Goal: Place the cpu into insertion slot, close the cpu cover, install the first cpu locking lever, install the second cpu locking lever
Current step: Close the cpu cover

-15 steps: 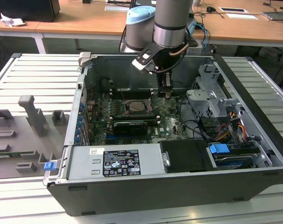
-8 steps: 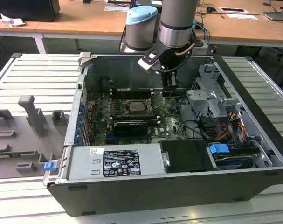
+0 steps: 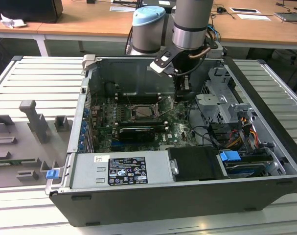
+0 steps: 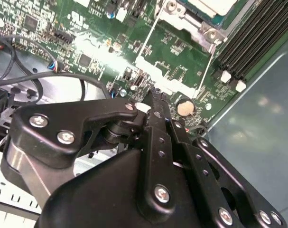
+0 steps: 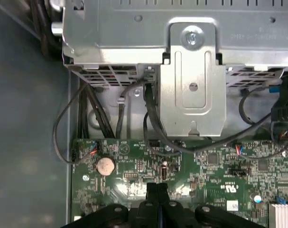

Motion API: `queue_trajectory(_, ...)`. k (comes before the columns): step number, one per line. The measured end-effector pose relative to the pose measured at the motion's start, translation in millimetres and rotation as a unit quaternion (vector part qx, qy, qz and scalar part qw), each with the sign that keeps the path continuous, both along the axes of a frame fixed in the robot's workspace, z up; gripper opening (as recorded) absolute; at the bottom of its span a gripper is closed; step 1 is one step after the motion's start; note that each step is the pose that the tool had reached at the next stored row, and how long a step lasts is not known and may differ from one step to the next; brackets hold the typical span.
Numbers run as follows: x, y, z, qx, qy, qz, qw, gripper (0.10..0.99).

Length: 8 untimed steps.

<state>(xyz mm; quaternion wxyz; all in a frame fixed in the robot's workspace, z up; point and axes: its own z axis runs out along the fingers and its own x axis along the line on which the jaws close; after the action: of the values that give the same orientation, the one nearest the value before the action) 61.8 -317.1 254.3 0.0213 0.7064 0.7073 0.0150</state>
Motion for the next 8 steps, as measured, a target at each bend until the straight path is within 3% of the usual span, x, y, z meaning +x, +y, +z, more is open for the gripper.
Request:
queue_trajectory(6, 2.3, 0.2, -10.9, 0.0001, 0.0000, 0.002, 1.0000, 0.106)
queue_trajectory(8, 0.9, 0.2, -11.3, 0.0001, 0.0000, 0.002, 1.0000, 0.106)
